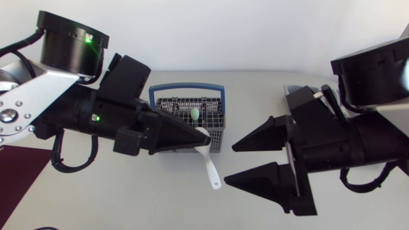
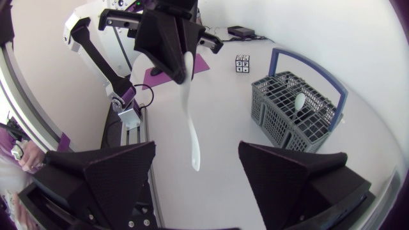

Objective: Transfer all utensils from the basket to the drawer tray.

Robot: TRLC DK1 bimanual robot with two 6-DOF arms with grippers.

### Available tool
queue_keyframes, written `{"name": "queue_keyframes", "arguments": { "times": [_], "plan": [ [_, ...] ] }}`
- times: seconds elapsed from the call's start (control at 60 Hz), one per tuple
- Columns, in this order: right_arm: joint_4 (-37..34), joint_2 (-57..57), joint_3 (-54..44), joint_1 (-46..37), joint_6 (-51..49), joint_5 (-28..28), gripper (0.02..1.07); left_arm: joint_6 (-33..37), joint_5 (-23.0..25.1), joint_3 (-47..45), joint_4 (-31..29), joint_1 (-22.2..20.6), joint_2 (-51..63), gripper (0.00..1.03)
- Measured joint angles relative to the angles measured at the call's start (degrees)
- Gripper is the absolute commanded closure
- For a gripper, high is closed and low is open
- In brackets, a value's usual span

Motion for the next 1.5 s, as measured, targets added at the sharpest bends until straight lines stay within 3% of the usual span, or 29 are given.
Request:
{"name": "queue_keyframes", "arguments": {
  "times": [0.15, 0.467, 1.05, 1.217, 1.3, 1.5],
  "plan": [
    [0.0, 1.1, 0.5, 0.8, -0.5, -1.6, 0.28, 0.4, 0.2, 0.0, -0.9, -1.9, 1.0, 0.99],
    [3.1, 3.0, 0.6, 4.1, -1.5, -1.9, 0.75, 0.6, 0.5, 0.0, -0.9, -3.2, 1.4, 0.99],
    [4.3, 5.6, 0.6, 5.3, -1.5, -2.8, 0.99, 0.6, 0.8, 0.0, -1.0, -3.3, 1.5, 0.98],
    [4.2, 5.7, 0.6, 5.9, -2.2, -3.0, 1.0, 0.6, 0.8, 0.1, -1.0, -3.1, 1.5, 0.64],
    [3.8, 5.7, 0.6, 6.0, -2.2, -3.0, 1.0, 0.6, 0.9, 0.5, -0.9, -2.4, 1.5, 0.36],
    [2.1, 5.7, 0.3, 5.6, -3.0, -3.0, 0.99, 0.1, 0.8, 4.7, 1.8, 4.8, 1.5, 0.26]
  ]
}}
